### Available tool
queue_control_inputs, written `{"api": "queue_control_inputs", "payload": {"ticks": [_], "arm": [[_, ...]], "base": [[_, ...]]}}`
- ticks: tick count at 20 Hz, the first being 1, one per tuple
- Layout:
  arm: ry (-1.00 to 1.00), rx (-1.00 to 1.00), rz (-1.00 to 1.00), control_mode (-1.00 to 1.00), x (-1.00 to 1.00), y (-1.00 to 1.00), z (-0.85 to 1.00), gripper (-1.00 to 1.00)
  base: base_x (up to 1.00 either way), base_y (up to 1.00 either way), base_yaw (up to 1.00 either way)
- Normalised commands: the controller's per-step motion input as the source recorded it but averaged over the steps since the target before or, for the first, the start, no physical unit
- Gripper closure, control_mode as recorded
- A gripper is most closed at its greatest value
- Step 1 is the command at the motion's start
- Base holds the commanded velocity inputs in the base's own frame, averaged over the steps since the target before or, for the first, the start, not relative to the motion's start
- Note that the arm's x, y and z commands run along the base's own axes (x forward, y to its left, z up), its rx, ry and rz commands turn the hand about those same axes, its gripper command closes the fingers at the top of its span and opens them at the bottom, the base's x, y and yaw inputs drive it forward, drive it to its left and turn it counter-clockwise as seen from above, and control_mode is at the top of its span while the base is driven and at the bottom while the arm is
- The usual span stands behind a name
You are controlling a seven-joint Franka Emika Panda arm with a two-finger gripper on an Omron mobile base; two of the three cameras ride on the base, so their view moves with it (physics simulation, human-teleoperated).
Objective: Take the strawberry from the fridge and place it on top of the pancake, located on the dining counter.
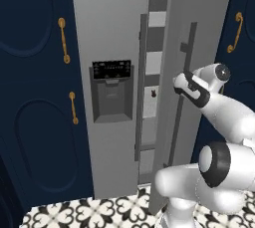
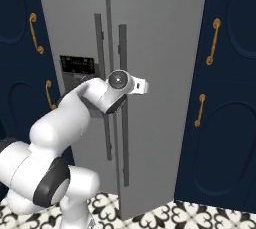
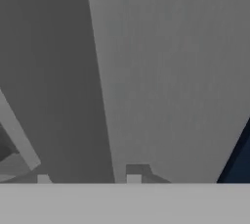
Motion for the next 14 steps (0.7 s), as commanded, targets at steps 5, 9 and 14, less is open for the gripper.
{"api": "queue_control_inputs", "payload": {"ticks": [5,9,14], "arm": [[0.0,-0.01,0.0,-1.0,-0.22,-0.3,-0.02,-1.0],[-0.04,-0.06,0.0,-1.0,-0.4,0.09,-0.06,-1.0],[-0.1,-0.12,-0.03,-1.0,-1.0,0.11,0.61,-1.0]], "base": [[0.0,0.0,0.0],[0.0,0.0,0.0],[0.0,0.0,0.0]]}}
